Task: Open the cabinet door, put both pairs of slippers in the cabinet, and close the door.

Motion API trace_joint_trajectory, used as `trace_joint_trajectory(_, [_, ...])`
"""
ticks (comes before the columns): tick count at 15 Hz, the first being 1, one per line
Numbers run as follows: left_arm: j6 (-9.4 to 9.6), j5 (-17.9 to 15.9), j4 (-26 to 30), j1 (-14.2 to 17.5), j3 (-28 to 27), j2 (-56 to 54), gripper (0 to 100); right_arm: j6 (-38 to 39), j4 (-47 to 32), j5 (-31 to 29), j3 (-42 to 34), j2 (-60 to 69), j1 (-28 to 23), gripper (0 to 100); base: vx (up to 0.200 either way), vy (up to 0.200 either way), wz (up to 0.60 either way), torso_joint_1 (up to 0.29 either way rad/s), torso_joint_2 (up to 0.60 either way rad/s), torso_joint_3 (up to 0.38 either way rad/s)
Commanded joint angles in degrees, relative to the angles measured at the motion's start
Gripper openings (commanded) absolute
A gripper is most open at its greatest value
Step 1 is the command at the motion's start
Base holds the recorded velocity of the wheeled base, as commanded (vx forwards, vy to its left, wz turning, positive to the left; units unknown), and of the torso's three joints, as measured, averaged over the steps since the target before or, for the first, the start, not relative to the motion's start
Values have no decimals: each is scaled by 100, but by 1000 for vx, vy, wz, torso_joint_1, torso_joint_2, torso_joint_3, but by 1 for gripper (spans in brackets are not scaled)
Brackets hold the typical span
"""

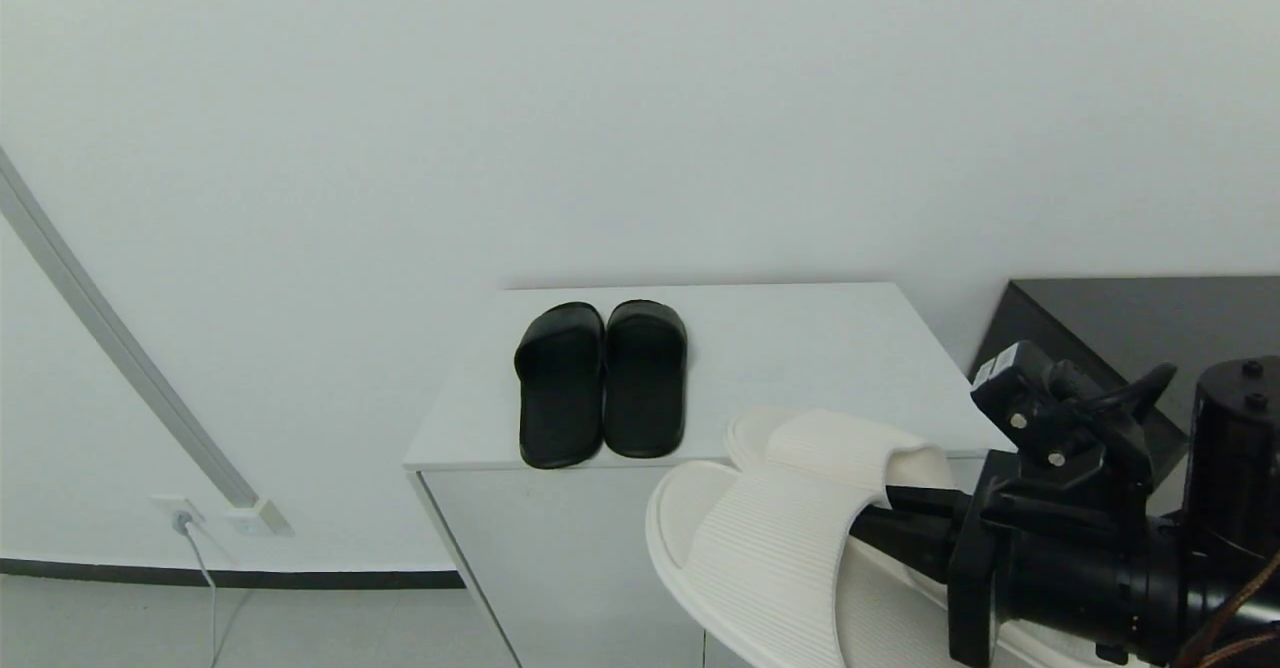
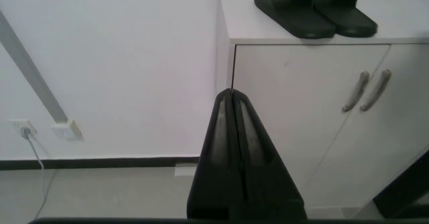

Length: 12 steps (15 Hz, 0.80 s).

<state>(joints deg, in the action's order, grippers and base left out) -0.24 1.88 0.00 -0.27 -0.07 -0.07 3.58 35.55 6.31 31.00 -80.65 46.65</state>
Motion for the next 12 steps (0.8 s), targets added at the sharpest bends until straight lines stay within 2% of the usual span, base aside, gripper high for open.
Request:
trace_joint_trajectory(1, [-2, 6, 0, 0, -1, 7, 0, 2, 14, 1, -41, -21, 2, 0, -200, 0, 0, -7, -2, 12])
trace_joint_trajectory(12, [-11, 14, -9, 0, -1, 7, 0, -68, 31, 98, -200, -29, 2, 0, 0, 0, 0, 0, 0, 0])
